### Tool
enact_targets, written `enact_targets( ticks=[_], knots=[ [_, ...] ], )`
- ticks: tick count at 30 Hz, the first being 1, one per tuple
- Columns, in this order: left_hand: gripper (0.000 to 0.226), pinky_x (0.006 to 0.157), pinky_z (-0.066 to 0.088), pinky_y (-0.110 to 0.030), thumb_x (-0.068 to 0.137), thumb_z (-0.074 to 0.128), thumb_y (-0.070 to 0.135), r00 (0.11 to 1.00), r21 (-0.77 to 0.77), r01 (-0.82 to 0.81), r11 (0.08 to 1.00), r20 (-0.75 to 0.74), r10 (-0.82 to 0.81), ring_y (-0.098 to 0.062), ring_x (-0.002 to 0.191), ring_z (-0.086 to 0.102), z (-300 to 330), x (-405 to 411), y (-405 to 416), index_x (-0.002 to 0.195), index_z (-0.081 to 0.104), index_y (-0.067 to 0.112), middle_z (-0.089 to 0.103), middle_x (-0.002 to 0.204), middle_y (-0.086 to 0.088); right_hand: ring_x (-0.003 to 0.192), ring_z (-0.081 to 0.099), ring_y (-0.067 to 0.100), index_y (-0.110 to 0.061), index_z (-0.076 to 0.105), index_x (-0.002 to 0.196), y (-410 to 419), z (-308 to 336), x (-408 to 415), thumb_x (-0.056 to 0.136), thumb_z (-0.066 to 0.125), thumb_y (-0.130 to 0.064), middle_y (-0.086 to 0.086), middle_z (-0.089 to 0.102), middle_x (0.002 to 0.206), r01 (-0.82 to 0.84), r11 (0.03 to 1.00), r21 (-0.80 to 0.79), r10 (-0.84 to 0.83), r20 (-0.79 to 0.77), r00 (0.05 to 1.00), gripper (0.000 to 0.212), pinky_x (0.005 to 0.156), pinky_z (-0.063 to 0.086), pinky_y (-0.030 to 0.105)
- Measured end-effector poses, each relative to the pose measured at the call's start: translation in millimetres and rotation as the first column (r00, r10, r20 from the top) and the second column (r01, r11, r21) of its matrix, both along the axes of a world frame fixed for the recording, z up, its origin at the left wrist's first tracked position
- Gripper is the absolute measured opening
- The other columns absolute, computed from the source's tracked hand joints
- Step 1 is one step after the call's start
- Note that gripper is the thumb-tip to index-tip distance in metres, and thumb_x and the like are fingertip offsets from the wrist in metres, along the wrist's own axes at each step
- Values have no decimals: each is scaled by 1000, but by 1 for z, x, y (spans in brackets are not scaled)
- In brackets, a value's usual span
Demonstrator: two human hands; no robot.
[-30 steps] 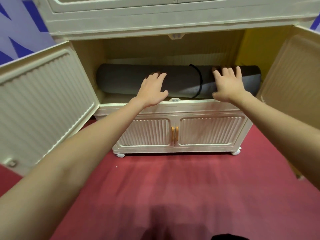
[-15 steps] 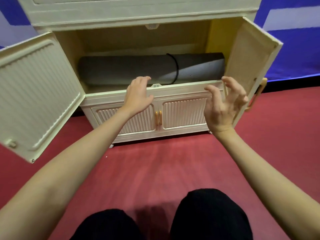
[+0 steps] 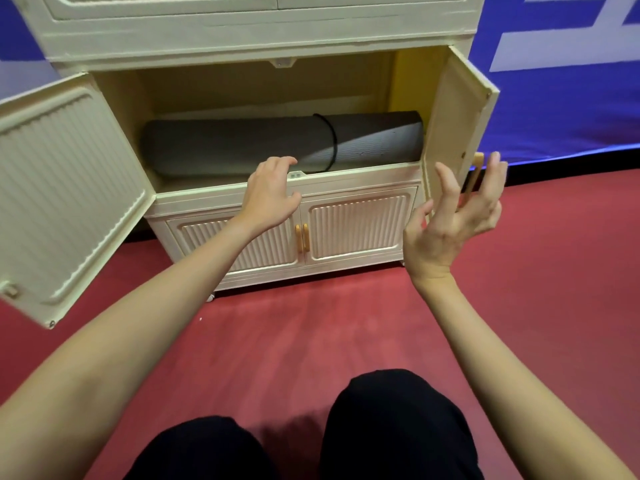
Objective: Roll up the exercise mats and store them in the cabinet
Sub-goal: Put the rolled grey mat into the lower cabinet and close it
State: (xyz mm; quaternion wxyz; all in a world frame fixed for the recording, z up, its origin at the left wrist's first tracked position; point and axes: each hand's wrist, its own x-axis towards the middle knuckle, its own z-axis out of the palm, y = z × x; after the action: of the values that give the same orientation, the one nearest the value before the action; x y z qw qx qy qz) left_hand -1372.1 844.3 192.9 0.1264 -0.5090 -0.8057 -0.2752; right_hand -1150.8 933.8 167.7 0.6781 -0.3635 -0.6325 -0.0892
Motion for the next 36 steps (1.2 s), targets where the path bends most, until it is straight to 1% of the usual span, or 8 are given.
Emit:
enact_targets(
  ticks=[3, 6, 10, 16, 19, 24, 30, 36],
  knots=[
    [51, 108, 34, -38, 89, 61, 18, 999, 20, -2, 1000, -47, 3, -23, 128, 44, 3, 3, -8, 137, 46, 12, 50, 137, -8, 129, 44, 34, -2, 62, 112, -1, -6, -10, 72, 46, 22, 32, 42, 136, -243, 969, 35, 242, 25, 970, 50, 103, 39, 36],
    [49, 107, 36, -37, 89, 61, 20, 996, 81, -38, 996, -83, 44, -21, 127, 46, 5, 1, -29, 135, 48, 13, 52, 136, -6, 115, 46, 29, -7, 51, 117, -5, -7, -31, 81, 52, 14, 30, 45, 124, -430, 902, -33, 431, 69, 900, 42, 100, 42, 32],
    [45, 105, 41, -35, 88, 60, 18, 983, 227, -152, 962, -68, 172, -20, 123, 49, 4, -6, -74, 131, 52, 12, 55, 132, -6, 105, 50, 33, -9, 46, 118, -14, -5, -76, 79, 54, 7, 24, 48, 117, -474, 856, -209, 504, 123, 855, 44, 88, 47, 41],
    [31, 86, 42, -22, 82, 56, 8, 901, 510, -301, 806, -124, 416, -22, 99, 60, 5, -14, -143, 112, 61, 3, 64, 105, -11, 126, 42, 31, -7, 51, 119, -25, -5, -136, 74, 59, -1, 19, 37, 136, -554, 701, -448, 678, 178, 714, 46, 105, 38, 35],
    [35, 87, 43, -30, 74, 58, 3, 825, 617, -338, 711, -170, 539, -23, 98, 55, 4, -11, -164, 109, 61, 0, 62, 102, -15, 126, 43, 27, -9, 50, 123, -25, -2, -160, 77, 62, -4, 14, 34, 140, -562, 652, -508, 695, 106, 711, 48, 103, 40, 29],
    [68, 108, 26, -41, 58, 64, 10, 629, 761, -521, 386, 36, 777, -32, 122, 42, 0, -3, -190, 124, 49, 0, 48, 128, -22, 132, 38, 26, -13, 44, 133, -25, 5, -195, 78, 66, -5, 10, 25, 150, -550, 574, -606, 707, 28, 707, 59, 106, 42, 34],
    [94, 113, 24, -49, 54, 64, 14, 461, 755, -646, 111, 270, 845, -37, 133, 35, 6, -1, -209, 140, 30, -7, 30, 145, -30, 138, 32, 27, -13, 40, 138, -27, 8, -210, 79, 68, -9, 8, 17, 155, -520, 543, -660, 691, -1, 723, 65, 111, 37, 34],
    [88, 107, 29, -41, 67, 61, 18, 502, 634, -767, 96, 500, 706, -35, 133, 39, 6, 0, -197, 145, 28, -4, 37, 145, -20, 136, 34, 26, -15, 39, 137, -26, 8, -208, 78, 69, -10, 8, 18, 155, -518, 536, -667, 696, 1, 718, 67, 108, 41, 34]
  ],
)
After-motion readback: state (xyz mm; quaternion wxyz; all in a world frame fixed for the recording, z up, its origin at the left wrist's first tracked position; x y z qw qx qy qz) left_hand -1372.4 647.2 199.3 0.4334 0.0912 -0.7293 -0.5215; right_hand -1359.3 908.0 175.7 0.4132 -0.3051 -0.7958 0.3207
